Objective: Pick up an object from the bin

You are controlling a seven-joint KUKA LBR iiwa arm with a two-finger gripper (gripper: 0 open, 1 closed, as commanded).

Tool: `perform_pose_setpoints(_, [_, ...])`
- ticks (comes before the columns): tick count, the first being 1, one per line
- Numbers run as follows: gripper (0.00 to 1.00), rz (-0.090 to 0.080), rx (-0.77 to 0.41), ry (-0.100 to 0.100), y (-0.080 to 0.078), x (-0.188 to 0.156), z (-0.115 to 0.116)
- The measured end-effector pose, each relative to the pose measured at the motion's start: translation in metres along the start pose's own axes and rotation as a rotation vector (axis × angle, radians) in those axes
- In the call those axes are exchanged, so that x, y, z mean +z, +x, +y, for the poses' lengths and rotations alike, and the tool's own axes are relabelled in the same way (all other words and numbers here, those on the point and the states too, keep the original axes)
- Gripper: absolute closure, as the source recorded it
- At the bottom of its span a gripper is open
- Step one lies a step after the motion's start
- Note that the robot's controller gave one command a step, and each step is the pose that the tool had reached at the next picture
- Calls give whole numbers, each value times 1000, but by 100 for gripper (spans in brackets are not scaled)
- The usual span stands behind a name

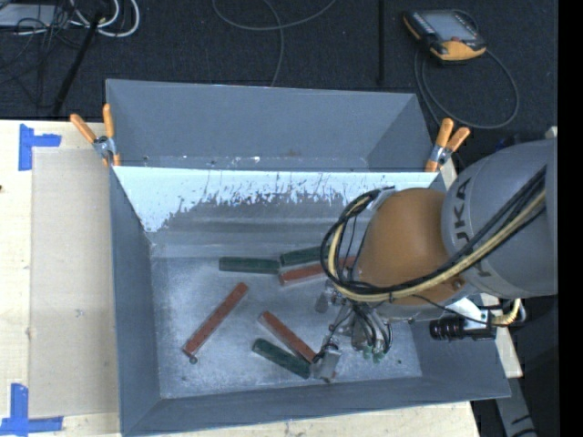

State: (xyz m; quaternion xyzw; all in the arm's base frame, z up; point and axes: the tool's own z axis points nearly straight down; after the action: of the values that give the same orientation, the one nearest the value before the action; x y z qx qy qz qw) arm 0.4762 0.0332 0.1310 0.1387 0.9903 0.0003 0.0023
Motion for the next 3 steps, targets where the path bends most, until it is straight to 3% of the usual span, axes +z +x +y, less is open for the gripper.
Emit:
perform_pose_setpoints(1, [100, 5, -129, 1, -20, 54, 17])
perform_pose_setpoints(2, [0, 6, -128, 1, -19, 55, 17])
perform_pose_setpoints(3, [100, 7, -127, 1, -19, 54, 17])
